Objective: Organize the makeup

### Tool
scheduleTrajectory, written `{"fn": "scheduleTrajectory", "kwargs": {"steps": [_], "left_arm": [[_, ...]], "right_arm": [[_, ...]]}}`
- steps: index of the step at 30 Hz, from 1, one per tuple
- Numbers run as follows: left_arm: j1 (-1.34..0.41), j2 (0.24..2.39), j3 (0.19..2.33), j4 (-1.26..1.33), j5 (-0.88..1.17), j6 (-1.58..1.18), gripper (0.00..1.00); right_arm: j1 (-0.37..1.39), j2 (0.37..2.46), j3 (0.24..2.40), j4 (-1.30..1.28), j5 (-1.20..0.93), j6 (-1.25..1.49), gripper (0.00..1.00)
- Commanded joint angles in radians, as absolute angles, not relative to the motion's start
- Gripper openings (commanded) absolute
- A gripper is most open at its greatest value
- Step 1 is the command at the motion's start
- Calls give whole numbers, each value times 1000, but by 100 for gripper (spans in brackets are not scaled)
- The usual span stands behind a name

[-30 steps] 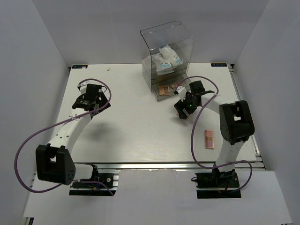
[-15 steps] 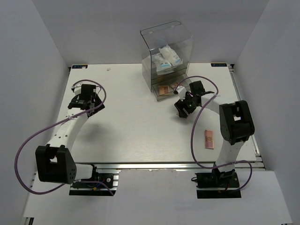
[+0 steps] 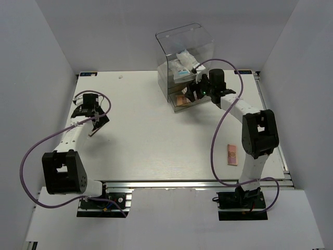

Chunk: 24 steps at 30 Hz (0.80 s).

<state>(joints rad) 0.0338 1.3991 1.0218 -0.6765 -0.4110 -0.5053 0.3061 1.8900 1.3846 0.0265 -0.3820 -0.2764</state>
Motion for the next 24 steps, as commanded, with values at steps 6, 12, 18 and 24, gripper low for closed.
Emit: {"fn": "scheduleTrajectory", "kwargs": {"steps": [6,12,18,24], "left_arm": [[61,1434,1054,-660,-396,-483,98],[75,1463,1078,-670,-405,-491,98],[86,1517,1104,-644,-399,-462,98],[86,1600,1156,-563,-350,-193,98]], "right_arm": [[356,2023,1465,365,-296,-95,27],[367,2079,1505,334,-314,-97,89],[364,2020,1445,337,-350,-114,89],[333,1907,1365,308,-469,-132,89]]}}
